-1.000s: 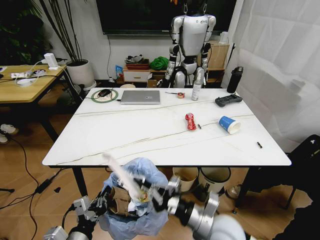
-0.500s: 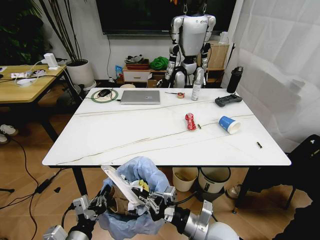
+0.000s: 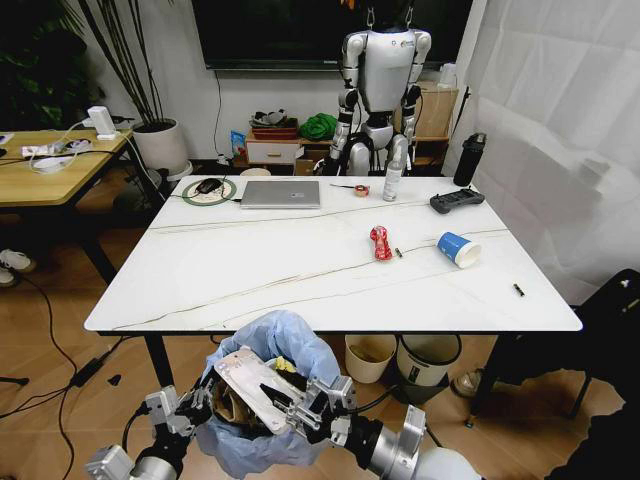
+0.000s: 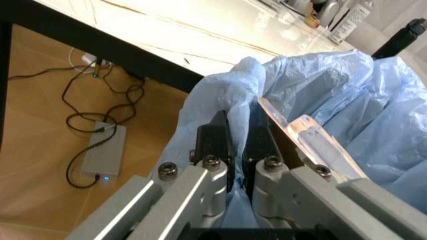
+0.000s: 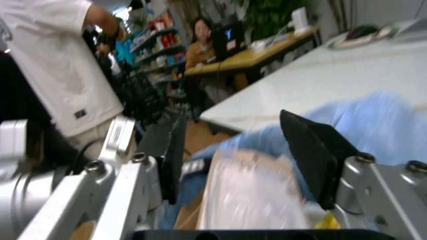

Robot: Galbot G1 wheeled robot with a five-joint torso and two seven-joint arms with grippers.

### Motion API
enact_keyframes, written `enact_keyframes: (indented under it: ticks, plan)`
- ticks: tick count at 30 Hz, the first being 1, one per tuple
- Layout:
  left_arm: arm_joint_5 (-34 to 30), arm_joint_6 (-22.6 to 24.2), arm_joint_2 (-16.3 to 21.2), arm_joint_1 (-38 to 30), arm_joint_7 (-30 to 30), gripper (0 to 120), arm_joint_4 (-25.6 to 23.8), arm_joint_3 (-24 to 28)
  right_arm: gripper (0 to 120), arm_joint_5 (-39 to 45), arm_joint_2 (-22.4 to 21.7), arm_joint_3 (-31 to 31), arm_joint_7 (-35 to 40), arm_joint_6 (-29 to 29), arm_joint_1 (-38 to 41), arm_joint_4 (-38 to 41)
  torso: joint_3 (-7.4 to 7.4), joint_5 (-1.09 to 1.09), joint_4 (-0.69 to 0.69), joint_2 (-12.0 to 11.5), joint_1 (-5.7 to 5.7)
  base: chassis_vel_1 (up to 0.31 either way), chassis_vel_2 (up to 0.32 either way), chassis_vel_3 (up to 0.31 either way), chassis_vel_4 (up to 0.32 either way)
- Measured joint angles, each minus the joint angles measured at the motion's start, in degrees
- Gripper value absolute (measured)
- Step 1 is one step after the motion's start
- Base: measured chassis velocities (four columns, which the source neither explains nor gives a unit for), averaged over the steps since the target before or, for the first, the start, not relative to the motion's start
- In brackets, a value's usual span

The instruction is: Pick up the trash bin and place the trash from the table into it.

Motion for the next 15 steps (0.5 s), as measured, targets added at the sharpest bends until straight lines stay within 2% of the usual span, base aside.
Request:
enact_keyframes:
  ticks: [1, 2, 3, 5, 8, 9, 11, 15]
  plan:
    - [0.0, 0.0, -0.03, 0.02, 0.0, 0, 0.03, 0.04, 56, 0.06, 0.25, 0.52, 0.29, -0.07, 0.41, 0.1, 0.0, 0.0, 0.0, 0.0, 0.0, 0.0, 0.0, 0.0, 0.0]
    - [0.04, 0.0, -0.12, 0.09, 0.0, 0, 0.09, 0.1, 65, 0.21, 1.13, 2.2, 1.83, -0.67, 2.34, 0.2, 0.0, 0.0, 0.0, 0.0, 0.0, 0.0, 0.0, 0.0, 0.0]
    - [0.1, 0.0, -0.29, 0.2, 0.02, 0, 0.13, 0.14, 69, 0.33, 1.87, 3.41, 3.87, -2.01, 4.42, 0.14, 0.0, 0.0, 0.0, 0.0, 0.0, 0.0, 0.0, 0.0, 0.0]
    - [0.15, -0.01, -0.43, 0.26, 0.05, 0, 0.13, 0.18, 72, 0.47, 2.41, 4.21, 5.37, -3.1, 5.91, -0.12, 0.0, 0.0, 0.01, 0.0, 0.0, 0.0, 0.0, 0.0, 0.0]
    - [0.68, -0.13, -1.01, 0.49, 0.2, 0, 0.19, 0.51, 86, -1.65, 5.77, 8.09, 12.7, -8.62, 14.63, -5.78, 0.01, 0.0, 0.01, -0.01, 0.0, 0.0, 0.0, 0.0, 0.0]
    - [0.68, -0.13, -1.01, 0.49, 0.2, 0, 0.19, 0.51, 86, -1.65, 5.77, 8.09, 12.7, -8.62, 14.63, -5.78, 0.01, 0.0, 0.01, -0.01, 0.0, 0.0, 0.0, 0.0, 0.0]
    - [0.99, -0.18, -1.15, 0.62, 0.26, 0, 0.2, 0.55, 96, -3.26, 7.22, 9.55, 14.77, -11.48, 19.33, -11.06, 0.02, 0.01, 0.02, -0.02, 0.01, 0.0, 0.0, 0.0, 0.0]
    - [1.05, -0.23, -1.48, 0.83, 0.28, 0, -0.29, 0.02, 99, -3.71, 11.28, 10.88, 18.52, -17.77, 28.89, -22.34, 0.01, 0.01, 0.0, -0.03, 0.01, 0.0, 0.0, 0.0, 0.0]
